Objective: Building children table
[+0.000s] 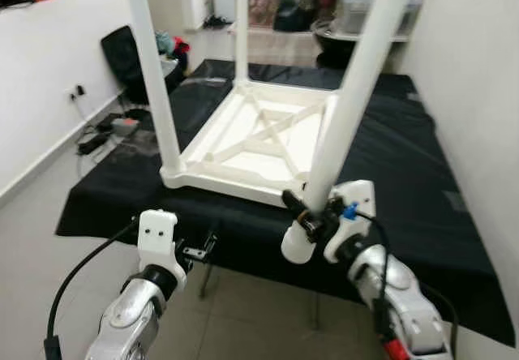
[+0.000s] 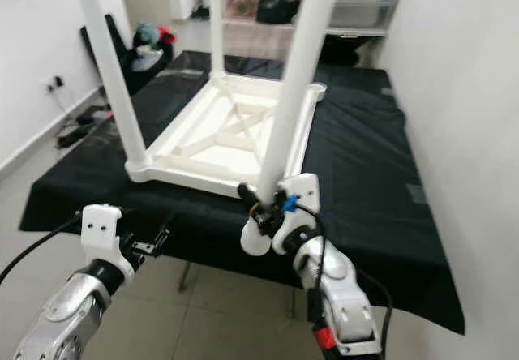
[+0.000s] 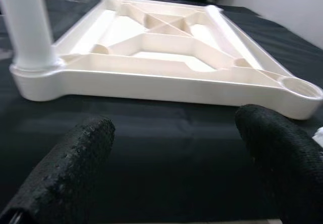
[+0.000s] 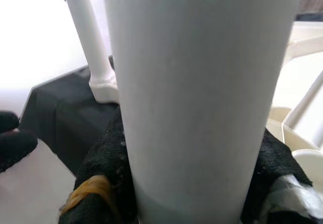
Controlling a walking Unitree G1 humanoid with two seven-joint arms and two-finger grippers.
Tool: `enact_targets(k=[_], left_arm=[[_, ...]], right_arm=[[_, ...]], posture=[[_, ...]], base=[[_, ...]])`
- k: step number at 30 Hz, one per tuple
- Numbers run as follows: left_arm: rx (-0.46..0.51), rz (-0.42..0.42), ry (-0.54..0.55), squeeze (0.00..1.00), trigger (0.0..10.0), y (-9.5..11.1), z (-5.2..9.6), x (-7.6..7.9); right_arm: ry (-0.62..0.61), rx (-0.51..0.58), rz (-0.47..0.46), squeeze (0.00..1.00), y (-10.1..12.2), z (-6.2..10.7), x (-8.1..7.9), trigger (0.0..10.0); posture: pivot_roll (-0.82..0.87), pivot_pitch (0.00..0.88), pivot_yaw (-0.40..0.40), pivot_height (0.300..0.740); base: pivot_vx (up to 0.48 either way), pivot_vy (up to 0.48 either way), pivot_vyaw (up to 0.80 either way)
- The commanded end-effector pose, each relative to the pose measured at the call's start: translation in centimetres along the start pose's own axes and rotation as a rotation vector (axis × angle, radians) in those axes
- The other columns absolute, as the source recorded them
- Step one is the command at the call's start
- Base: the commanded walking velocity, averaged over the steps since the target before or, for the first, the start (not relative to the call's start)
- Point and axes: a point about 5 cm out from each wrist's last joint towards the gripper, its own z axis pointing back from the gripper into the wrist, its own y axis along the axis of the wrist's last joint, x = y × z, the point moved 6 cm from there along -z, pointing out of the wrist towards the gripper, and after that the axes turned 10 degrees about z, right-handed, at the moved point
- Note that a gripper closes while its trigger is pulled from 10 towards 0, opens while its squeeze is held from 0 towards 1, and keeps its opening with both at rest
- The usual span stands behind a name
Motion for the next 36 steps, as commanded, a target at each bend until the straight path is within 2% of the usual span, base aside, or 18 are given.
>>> enact_targets(k=[1, 9, 13, 18, 19, 24, 26, 28, 32, 35, 36], left_arm=[[-0.019, -0.001, -0.019, 0.00, 10.0, -0.6, 0.0, 0.2], [-0.010, -0.006, -0.033, 0.00, 10.0, -0.6, -0.7, 0.2], [-0.016, -0.034, -0.022, 0.00, 10.0, -0.6, -1.1, 0.1], [0.008, -0.004, -0.040, 0.00, 10.0, -0.1, -1.0, 0.3], [0.020, -0.006, -0.045, 0.00, 10.0, 0.2, -1.1, 0.4], [0.038, 0.003, -0.053, 0.00, 10.0, 0.7, -1.2, 0.6], [0.047, 0.005, -0.064, 0.00, 10.0, 1.0, -1.3, 0.9], [0.047, 0.000, -0.075, 0.00, 10.0, 1.1, -1.4, 1.1], [0.045, -0.007, -0.088, 0.00, 10.0, 1.1, -1.4, 1.3], [0.044, -0.005, -0.097, 0.00, 10.0, 1.2, -1.3, 1.4], [0.044, -0.005, -0.097, 0.00, 10.0, 1.2, -1.3, 1.4]], right_arm=[[0.004, 0.012, 0.024, 0.00, 0.2, -0.3, 0.0, 10.0], [-0.004, 0.021, 0.033, 0.00, 0.0, -0.9, 0.7, 10.0], [-0.012, 0.023, 0.050, 0.00, 0.0, -1.1, 1.0, 10.0], [-0.021, 0.031, 0.094, 0.00, 0.2, -1.3, 1.5, 10.0], [0.013, 0.044, 0.115, 0.00, 0.4, -1.2, 1.2, 10.0], [0.027, 0.076, 0.133, 0.00, 0.9, -1.1, 1.0, 10.0], [-0.031, 0.053, 0.181, 0.00, 0.7, -1.2, 2.0, 10.0], [-0.009, 0.051, 0.240, 0.00, 0.7, -1.2, 2.0, 10.0], [0.000, 0.051, 0.224, 0.00, 0.7, -1.2, 1.8, 10.0], [0.025, 0.133, 0.188, 0.00, 2.6, -1.1, 1.3, 10.0], [0.025, 0.133, 0.188, 0.00, 2.6, -1.1, 1.3, 10.0]], posture=[[-0.06, 0.000, -0.030, 0.740], [-0.07, 0.000, -0.029, 0.740], [-0.06, 0.000, -0.030, 0.740], [-0.06, 0.000, -0.031, 0.740], [-0.06, 0.000, -0.032, 0.740], [-0.06, 0.000, -0.030, 0.740], [-0.07, 0.000, -0.026, 0.740], [-0.07, 0.000, -0.023, 0.740], [-0.07, 0.000, -0.019, 0.740], [-0.07, 0.000, -0.010, 0.740], [-0.07, 0.000, -0.010, 0.740]], base=[[0.000, -0.454, 0.00], [0.000, -0.454, 0.00], [0.000, 0.000, 0.00], [0.000, 0.000, 0.00], [0.281, 0.000, 0.79], [0.304, 0.000, 0.79], [0.330, 0.000, 0.00], [0.334, 0.000, 0.80], [0.334, 0.000, 0.52], [0.334, 0.000, 0.00], [0.334, 0.000, 0.00]])
